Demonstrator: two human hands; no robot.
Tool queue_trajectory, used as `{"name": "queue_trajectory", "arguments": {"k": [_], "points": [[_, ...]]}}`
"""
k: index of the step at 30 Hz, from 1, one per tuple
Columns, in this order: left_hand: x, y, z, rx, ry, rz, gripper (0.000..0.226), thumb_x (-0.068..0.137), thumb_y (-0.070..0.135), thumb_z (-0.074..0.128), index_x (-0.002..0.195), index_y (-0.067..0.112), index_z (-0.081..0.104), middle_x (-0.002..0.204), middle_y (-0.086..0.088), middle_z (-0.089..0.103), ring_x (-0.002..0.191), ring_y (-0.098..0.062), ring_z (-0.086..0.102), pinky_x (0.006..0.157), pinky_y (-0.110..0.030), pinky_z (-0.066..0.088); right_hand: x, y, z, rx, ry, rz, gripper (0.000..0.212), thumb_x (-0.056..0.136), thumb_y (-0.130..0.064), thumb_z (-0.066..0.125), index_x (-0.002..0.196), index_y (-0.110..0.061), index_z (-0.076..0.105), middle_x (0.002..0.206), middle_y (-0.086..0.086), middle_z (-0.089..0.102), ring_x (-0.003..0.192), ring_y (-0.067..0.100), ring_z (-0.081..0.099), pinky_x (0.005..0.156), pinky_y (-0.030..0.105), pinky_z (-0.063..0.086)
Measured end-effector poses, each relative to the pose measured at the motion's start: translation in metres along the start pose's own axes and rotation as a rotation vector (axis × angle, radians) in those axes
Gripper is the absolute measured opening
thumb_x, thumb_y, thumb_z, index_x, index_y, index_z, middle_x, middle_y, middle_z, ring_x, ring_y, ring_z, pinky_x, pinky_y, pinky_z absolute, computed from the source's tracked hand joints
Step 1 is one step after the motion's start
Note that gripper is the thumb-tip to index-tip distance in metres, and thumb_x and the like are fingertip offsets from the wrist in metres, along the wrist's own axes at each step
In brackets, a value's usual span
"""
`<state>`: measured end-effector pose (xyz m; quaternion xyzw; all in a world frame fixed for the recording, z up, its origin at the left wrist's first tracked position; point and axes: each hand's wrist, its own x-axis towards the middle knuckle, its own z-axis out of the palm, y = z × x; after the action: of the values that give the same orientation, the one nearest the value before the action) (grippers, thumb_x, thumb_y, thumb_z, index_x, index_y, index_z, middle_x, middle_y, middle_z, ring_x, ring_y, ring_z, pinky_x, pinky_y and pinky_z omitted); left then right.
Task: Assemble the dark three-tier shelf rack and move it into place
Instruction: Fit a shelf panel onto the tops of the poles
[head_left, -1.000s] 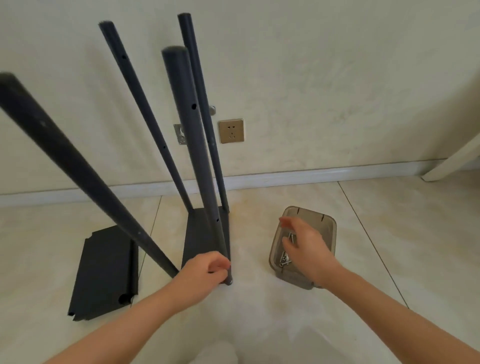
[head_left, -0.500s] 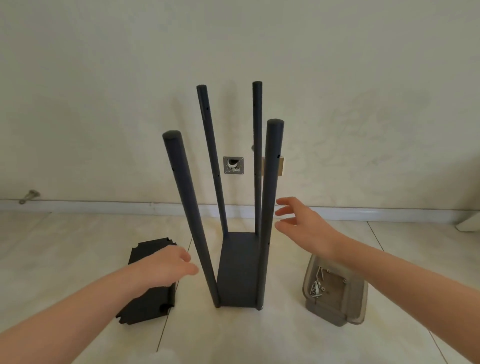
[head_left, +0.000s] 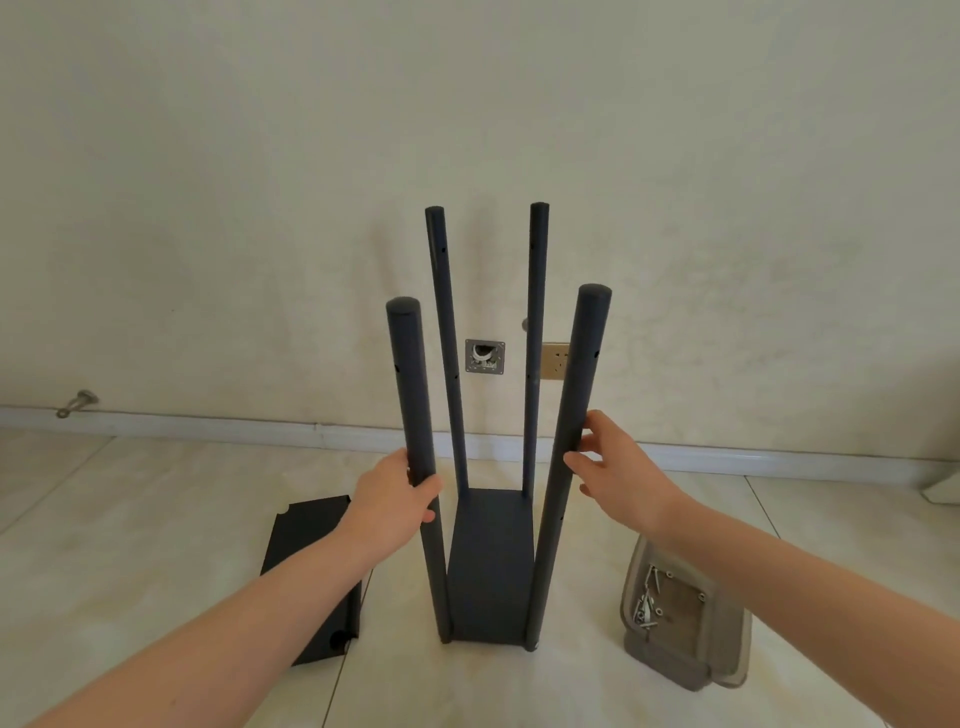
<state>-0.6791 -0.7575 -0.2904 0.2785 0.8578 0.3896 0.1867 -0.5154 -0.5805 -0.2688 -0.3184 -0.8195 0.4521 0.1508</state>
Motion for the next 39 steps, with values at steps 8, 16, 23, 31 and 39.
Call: {"name": "queue_trajectory", "arguments": {"k": [8,16,23,31,39], "points": [[-0.009,-0.004,0.001,0.017,0.058,0.028,0.043,0.101,0.023,0.057,0.141,0.011,0.047,0.131,-0.007,0.061,0.096,-0.021,0.072,0.078,-0.024,0.056,-0.031,0.004,0.0,-0.032,-0.036,-0.081,0.032,0.102,-0.019,0.051,0.121,-0.04,0.036,0.116,-0.013,0.055,0.09,0.008,0.064,0.082,0.023,0.053],[-0.01,-0.013,-0.019,0.053,0.133,0.111,0.04,0.102,0.02,0.056,0.14,0.009,0.046,0.131,-0.009,0.06,0.082,-0.013,0.064,0.051,-0.004,0.046,-0.056,-0.013,0.01,-0.085,-0.099,-0.144,0.044,0.097,-0.025,0.059,0.135,-0.035,0.039,0.1,-0.027,0.054,0.087,0.005,0.064,0.077,0.016,0.053],[-0.005,-0.022,-0.035,0.08,0.153,0.163,0.04,0.101,0.026,0.059,0.137,0.015,0.048,0.123,-0.003,0.061,0.08,-0.014,0.068,0.07,-0.019,0.052,-0.087,-0.045,0.024,-0.125,-0.204,-0.214,0.046,0.096,-0.029,0.06,0.137,-0.032,0.04,0.118,-0.011,0.063,0.1,0.009,0.064,0.085,0.02,0.054],[0.006,-0.027,-0.033,0.076,0.169,0.149,0.035,0.101,0.026,0.059,0.134,0.019,0.049,0.114,0.007,0.058,0.072,-0.001,0.063,0.054,-0.008,0.044,-0.095,-0.055,0.045,-0.041,-0.257,-0.218,0.03,0.094,-0.032,0.064,0.12,-0.034,0.048,0.105,-0.018,0.058,0.088,0.007,0.065,0.077,0.015,0.051],[0.006,-0.029,-0.036,0.09,0.166,0.039,0.038,0.1,0.02,0.06,0.136,0.01,0.052,0.127,-0.01,0.064,0.076,-0.009,0.063,0.061,-0.015,0.045,-0.089,-0.058,0.065,-0.054,-0.265,-0.246,0.021,0.093,-0.033,0.066,0.098,-0.035,0.045,0.091,-0.022,0.056,0.077,0.005,0.062,0.065,0.011,0.048]]}}
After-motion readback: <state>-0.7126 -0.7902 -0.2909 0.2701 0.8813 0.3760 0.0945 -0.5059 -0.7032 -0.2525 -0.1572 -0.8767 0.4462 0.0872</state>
